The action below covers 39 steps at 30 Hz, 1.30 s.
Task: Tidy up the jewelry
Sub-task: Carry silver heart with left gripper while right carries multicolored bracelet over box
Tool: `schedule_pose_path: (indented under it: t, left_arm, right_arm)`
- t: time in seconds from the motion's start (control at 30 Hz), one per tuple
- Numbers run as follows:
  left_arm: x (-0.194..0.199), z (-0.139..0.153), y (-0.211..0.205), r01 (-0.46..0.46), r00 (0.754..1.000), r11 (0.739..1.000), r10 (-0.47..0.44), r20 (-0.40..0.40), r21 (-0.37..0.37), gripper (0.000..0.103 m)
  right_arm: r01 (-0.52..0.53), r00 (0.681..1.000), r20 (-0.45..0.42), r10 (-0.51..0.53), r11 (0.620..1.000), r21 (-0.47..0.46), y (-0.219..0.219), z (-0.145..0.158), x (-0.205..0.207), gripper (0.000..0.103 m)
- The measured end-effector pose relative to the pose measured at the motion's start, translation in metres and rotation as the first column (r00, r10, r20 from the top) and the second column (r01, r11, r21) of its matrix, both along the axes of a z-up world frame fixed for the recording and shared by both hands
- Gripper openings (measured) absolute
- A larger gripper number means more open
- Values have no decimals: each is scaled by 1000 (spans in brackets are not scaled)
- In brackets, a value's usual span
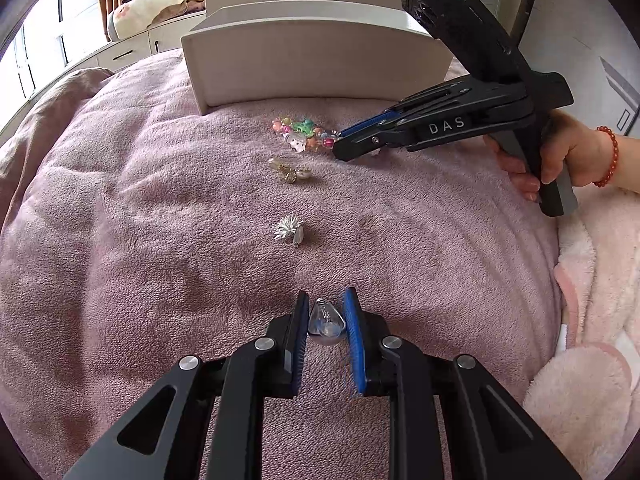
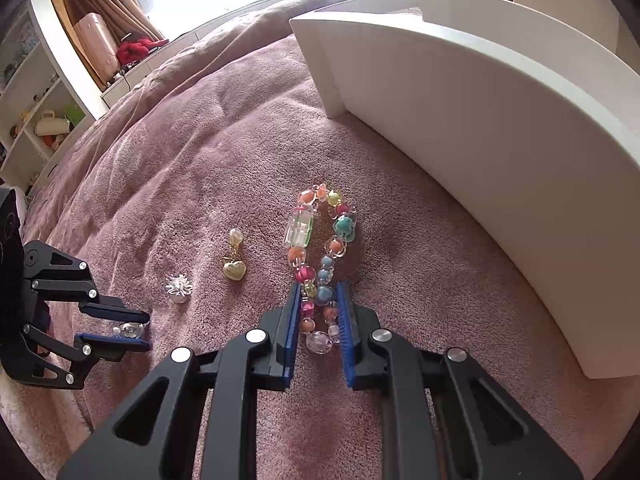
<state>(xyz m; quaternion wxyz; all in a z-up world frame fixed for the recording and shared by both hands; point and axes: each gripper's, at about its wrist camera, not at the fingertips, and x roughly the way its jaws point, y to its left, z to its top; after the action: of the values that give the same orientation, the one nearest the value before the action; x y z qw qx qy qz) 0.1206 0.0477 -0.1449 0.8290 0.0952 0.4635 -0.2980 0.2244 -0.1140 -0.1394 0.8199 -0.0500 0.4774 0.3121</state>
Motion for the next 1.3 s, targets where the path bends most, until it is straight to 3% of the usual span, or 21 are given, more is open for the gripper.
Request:
schedule_pose_path:
  t: [0.3, 0.5, 0.7, 1.0, 1.3]
  left_arm:
    - [9, 33, 14, -104, 993, 992, 107, 44, -73, 23]
    - [14, 66, 18, -165, 983, 985, 169, 70, -55, 23]
    - [21, 108, 13, -180, 974, 980, 189, 126, -82, 23]
    - [50, 153, -33, -182, 958, 983, 184, 221, -31, 23]
    - [95, 196, -95, -181, 947, 983, 162, 277, 43, 23]
  right_arm:
    - [-39, 995, 92, 28, 992, 122, -3, 68, -13, 18]
    - [-45, 988, 152, 16, 981, 187, -10, 114, -13, 18]
    - [-34, 978, 210, -13, 976, 217, -29, 148, -19, 18]
    - [26, 947, 308, -98, 973, 229, -86, 194, -28, 18]
    - [88, 920, 360, -153, 978, 189, -143, 209, -28, 18]
